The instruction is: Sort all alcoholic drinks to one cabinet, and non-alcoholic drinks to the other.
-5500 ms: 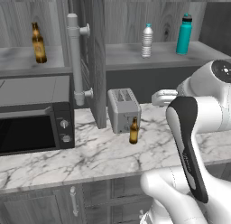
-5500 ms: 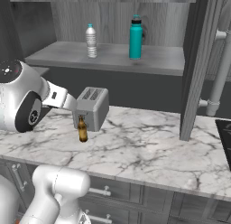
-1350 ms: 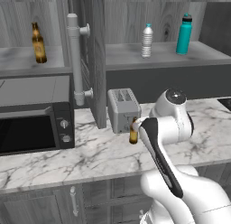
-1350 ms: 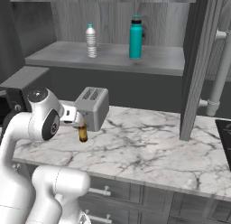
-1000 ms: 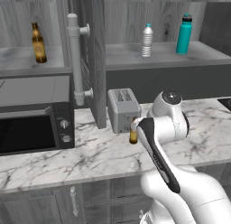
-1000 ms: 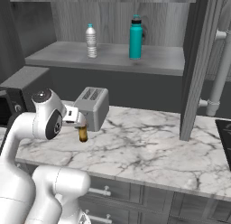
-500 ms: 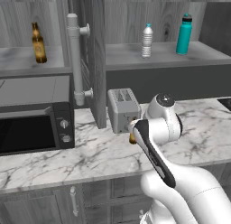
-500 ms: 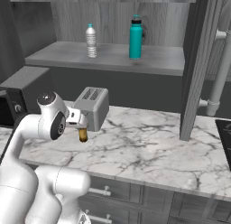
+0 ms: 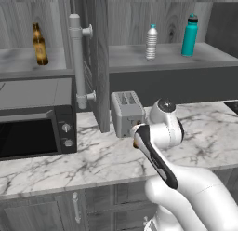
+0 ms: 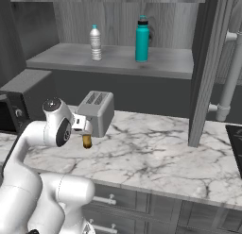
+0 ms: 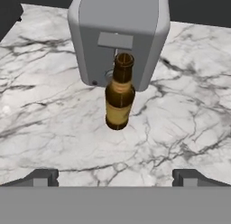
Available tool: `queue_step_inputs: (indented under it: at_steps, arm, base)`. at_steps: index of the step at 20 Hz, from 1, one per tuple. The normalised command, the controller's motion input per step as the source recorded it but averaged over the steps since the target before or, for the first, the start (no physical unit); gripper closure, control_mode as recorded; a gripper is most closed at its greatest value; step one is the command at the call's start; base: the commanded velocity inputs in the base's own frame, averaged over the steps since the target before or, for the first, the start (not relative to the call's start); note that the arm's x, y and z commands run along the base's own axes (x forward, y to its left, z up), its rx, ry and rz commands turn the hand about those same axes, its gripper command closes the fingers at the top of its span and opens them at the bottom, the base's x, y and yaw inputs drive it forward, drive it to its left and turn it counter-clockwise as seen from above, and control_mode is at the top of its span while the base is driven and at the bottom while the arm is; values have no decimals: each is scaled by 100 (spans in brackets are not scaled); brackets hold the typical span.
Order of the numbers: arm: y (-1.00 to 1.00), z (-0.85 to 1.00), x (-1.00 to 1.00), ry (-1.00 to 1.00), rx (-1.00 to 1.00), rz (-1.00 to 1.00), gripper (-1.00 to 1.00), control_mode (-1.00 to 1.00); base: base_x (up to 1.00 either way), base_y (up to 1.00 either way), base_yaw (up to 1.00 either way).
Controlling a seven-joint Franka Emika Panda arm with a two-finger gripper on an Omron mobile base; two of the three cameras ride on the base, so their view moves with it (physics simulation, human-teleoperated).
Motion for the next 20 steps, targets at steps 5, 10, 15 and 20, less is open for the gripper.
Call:
queue_step_inputs:
  at_steps: [5,10,15,20]
  arm:
    - [0,-12,12,0,0,0,-100,-100]
    - [0,-12,13,0,0,0,-100,-100]
    - [0,-12,15,0,0,0,-100,-100]
    - [1,-11,15,0,0,0,-100,-100]
  base:
    - [0,0,0]
    - [0,0,0]
    - [0,0,0]
    - [0,0,0]
